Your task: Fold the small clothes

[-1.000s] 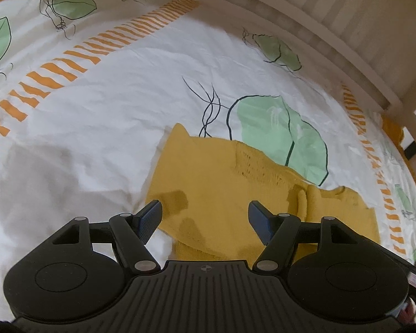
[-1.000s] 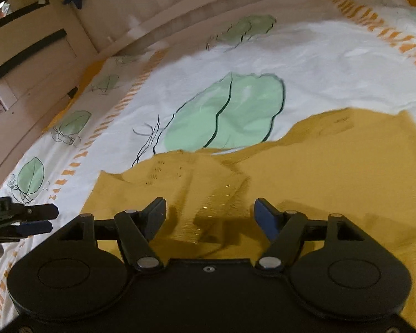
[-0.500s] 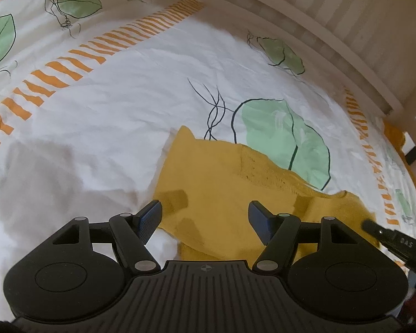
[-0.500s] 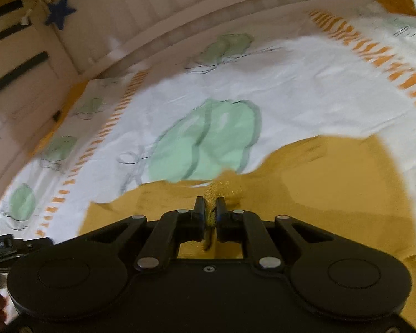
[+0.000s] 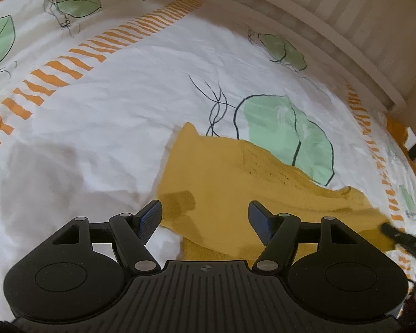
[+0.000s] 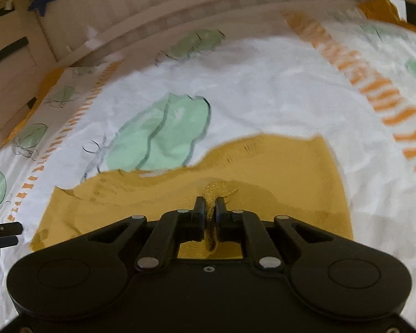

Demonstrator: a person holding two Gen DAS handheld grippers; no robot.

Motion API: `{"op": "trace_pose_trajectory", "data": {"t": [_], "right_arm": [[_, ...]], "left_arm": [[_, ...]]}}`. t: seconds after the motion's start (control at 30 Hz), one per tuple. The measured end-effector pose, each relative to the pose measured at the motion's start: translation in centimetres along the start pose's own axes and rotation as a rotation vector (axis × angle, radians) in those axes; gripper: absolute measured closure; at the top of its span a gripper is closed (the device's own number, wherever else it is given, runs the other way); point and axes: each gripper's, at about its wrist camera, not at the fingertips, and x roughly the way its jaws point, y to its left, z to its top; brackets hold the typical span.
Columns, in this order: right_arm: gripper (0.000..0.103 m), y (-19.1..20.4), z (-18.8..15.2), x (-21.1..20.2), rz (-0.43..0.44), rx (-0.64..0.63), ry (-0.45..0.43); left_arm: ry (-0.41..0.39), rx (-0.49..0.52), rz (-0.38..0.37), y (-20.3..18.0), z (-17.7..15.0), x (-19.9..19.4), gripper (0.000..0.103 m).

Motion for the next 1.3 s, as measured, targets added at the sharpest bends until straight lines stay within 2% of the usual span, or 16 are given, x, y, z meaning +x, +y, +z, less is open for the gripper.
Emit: {"op": "trace_pose_trajectory", "data": {"t": [0.07,0.17,0.27,0.37,0.47,0.57,0.63,0.67,0.7,0.87,1.0,1.17,1.3], "right_arm": [[0.09,0.8,0.8,-1.7,-0.009,-0.046,-0.066],[0.09,0.9,1.5,-3.6,-0.069,-0.092,-0.134],[0.09,-1.0,1.3,-2.7,-0.166,-0.084,-0.084],[0.09,-3.1,0.2,-0.7,-0.173,-0.027,0.004],[0.089,-3.6,-0.3,-0.1,-0.181,-0.035,0.025],[0.08,-4.1,-0.4,0.4,-0.204,-0.025,0.057],[0.079,-4.8,-0.8,0.6,-0.239,-0.034,0.086],[0.071,-5.1,-1.0,0.8,-0.258,-0.035,0.102],[0.067,-5.4,-1.1,0.8,-0.274,-0.029,0.109],[0.064,-6.2,-0.7,0.1,-0.296,-0.002,0.075],[0.048,-6.7,-0.4,-0.4,-0.212,0.043,0.008],[0.048,-7.7,-0.9,1.1,-0.123,0.132,0.034],[0.042,-8.4,-1.3,1.8,-0.061,0.185,0.023]], "left_arm": [[-0.007,-0.015,0.004,0.3,0.1,-0.1,0.036],[-0.011,-0.025,0.015,0.7,0.2,0.0,0.036],[-0.005,-0.018,0.021,0.5,0.2,0.2,0.036],[0.01,0.003,0.026,0.1,-0.1,0.7,0.036],[0.035,0.038,0.034,-0.4,-0.7,1.6,0.036],[0.068,0.082,0.047,-1.0,-1.5,2.6,0.036],[0.089,0.105,0.055,-1.3,-1.9,3.4,0.036],[0.096,0.114,0.058,-1.3,-2.1,3.6,0.036],[0.103,0.122,0.064,-1.4,-2.2,3.9,0.036],[0.124,0.151,0.086,-1.5,-2.9,4.9,0.036],[0.13,0.185,0.098,-1.6,-3.4,5.6,0.034],[0.14,0.217,0.089,-2.2,-3.7,6.0,0.02],[0.148,0.238,0.089,-2.8,-3.9,6.5,0.01]]}}
